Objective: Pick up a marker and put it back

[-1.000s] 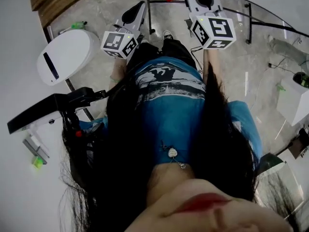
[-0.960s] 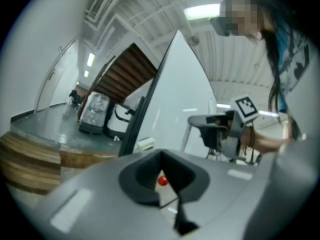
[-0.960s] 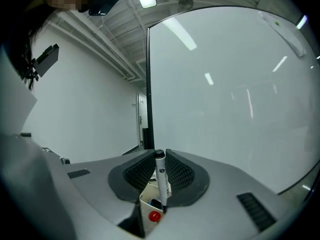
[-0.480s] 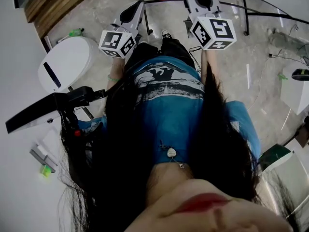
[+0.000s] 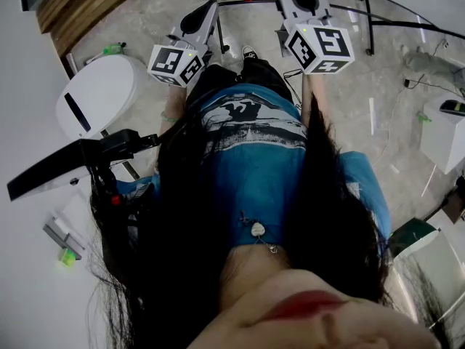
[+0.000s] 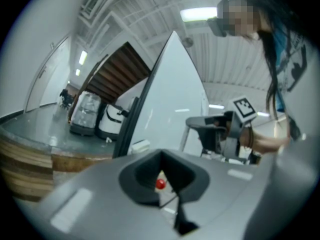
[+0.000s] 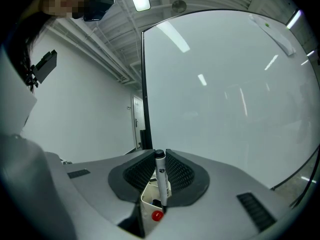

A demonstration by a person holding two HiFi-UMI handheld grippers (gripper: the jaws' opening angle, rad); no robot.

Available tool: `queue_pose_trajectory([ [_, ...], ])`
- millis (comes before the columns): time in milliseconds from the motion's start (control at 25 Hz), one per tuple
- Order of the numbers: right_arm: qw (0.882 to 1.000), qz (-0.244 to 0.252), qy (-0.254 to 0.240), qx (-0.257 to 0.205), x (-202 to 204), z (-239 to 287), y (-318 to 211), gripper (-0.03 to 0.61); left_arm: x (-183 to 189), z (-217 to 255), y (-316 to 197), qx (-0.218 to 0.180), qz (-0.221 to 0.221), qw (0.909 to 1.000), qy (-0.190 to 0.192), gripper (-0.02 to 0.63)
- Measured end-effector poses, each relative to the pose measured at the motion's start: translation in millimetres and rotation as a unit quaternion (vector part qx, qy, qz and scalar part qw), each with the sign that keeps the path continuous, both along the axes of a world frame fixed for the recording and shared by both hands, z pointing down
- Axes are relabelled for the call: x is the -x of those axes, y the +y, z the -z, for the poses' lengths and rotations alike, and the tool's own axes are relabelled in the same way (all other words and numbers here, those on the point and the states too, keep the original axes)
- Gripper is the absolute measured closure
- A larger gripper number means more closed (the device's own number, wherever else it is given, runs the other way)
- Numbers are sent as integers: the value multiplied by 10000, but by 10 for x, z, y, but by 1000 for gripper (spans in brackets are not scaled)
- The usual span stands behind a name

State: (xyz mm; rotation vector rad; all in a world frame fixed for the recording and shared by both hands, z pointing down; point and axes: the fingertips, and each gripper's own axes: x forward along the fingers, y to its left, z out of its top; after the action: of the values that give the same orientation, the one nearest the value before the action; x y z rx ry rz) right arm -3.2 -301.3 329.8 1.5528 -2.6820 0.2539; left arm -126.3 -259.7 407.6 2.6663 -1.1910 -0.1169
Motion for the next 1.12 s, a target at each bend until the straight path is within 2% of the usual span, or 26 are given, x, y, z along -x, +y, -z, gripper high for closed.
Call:
queue_pose_trajectory([
  [200,10000,25,41,-45,-3,-7,-17,508,-2,-26,4,43,7,10000,-9,612],
  [360,9991,216,275,-227,89,-2,-118,508,10,-37,-2,68,26,10000,-35,612],
  [520,9970,413,613,-208,221,-142,-294,508,11,-36,-26,94,60,9999,-52,612],
  [720,9827,749,1688,-127,437,-624,-425,508,59,-46,-49,116,145,9998,-66,612],
  [840,9721,916,2159,-1,531,-908,-447,508,72,-64,-51,128,174,9997,-73,612],
  [960,9659,1006,2380,150,592,-1115,-466,508,78,-69,-63,144,198,9997,-73,612],
  [1120,9639,1051,2427,310,644,-1279,-482,508,82,-71,-64,158,227,9996,-66,612],
])
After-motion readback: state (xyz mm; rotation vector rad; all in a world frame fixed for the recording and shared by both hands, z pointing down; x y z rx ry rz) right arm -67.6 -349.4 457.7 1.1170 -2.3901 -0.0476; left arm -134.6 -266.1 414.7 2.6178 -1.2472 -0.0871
